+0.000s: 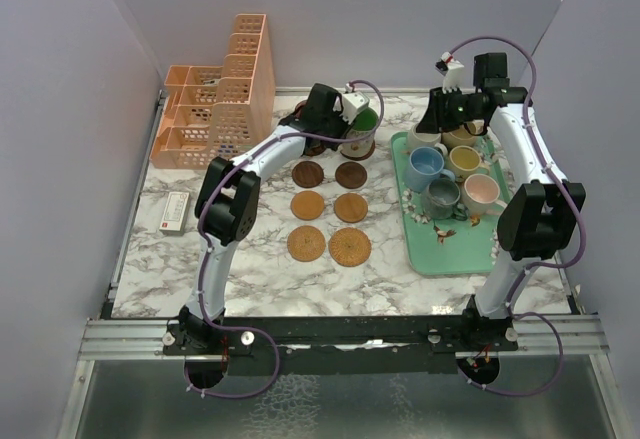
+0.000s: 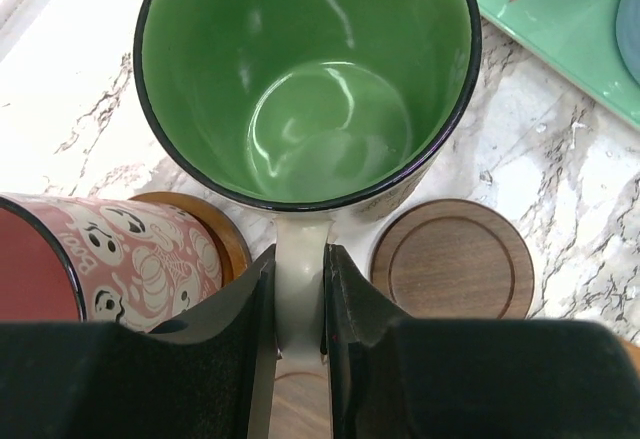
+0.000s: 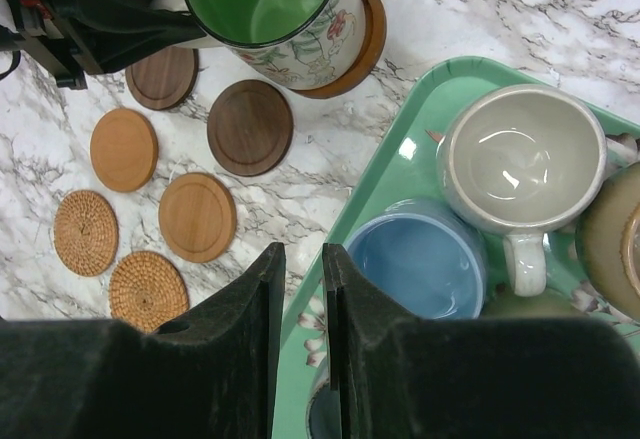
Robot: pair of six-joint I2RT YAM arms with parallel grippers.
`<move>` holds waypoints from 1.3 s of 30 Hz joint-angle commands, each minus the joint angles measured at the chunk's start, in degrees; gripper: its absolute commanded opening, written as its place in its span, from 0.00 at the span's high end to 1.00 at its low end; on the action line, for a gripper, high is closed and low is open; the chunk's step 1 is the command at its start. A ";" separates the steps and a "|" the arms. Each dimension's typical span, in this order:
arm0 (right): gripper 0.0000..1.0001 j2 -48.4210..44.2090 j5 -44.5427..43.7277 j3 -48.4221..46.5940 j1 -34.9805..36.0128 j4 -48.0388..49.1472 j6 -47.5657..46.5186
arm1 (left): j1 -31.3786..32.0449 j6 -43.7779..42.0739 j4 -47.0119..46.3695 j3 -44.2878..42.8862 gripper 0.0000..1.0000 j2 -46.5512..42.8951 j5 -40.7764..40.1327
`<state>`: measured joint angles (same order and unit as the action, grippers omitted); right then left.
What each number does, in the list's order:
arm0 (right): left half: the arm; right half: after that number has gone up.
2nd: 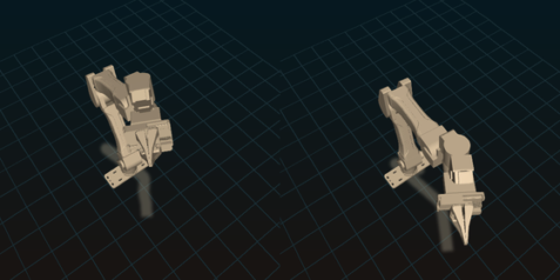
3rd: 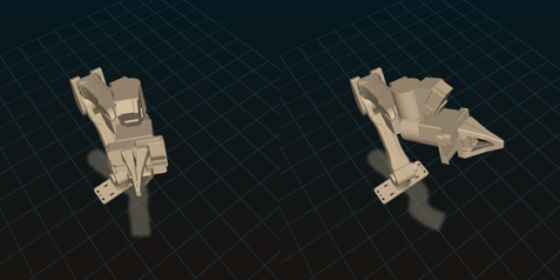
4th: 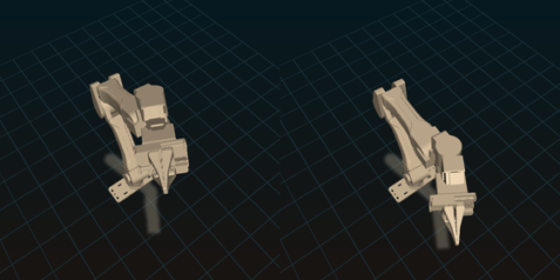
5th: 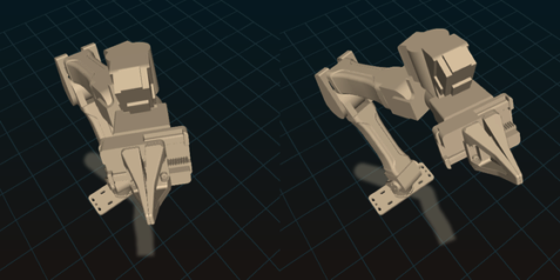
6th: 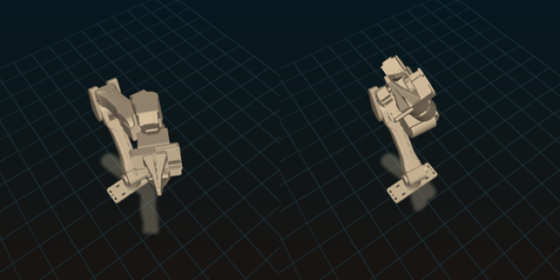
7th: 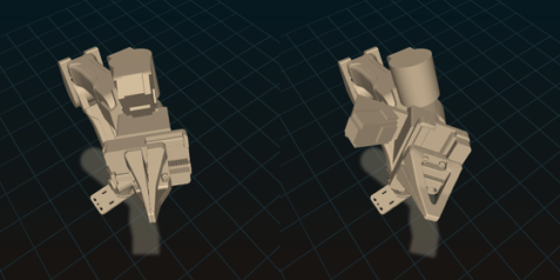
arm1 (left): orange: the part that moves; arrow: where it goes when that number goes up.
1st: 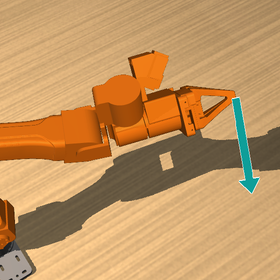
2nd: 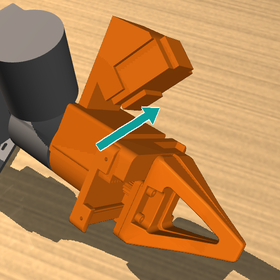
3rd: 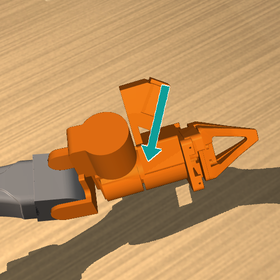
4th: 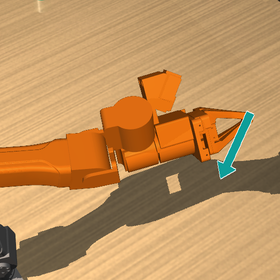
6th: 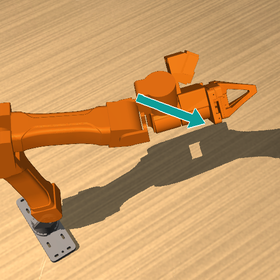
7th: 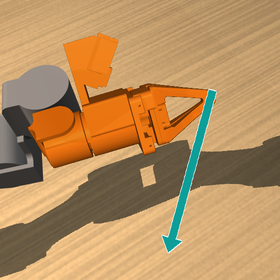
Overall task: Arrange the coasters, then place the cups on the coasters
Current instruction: Place the cup on the coaster.
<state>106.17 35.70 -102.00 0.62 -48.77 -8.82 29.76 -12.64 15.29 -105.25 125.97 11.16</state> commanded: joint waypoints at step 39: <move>0.80 -0.96 0.29 -0.03 -0.61 1.72 -1.29 | 0.61 1.82 -12.56 -6.52 1.00 -1.44 -0.84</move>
<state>106.17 35.68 -101.75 0.62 -48.31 -9.32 30.13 -10.81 8.71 -107.20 126.67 10.72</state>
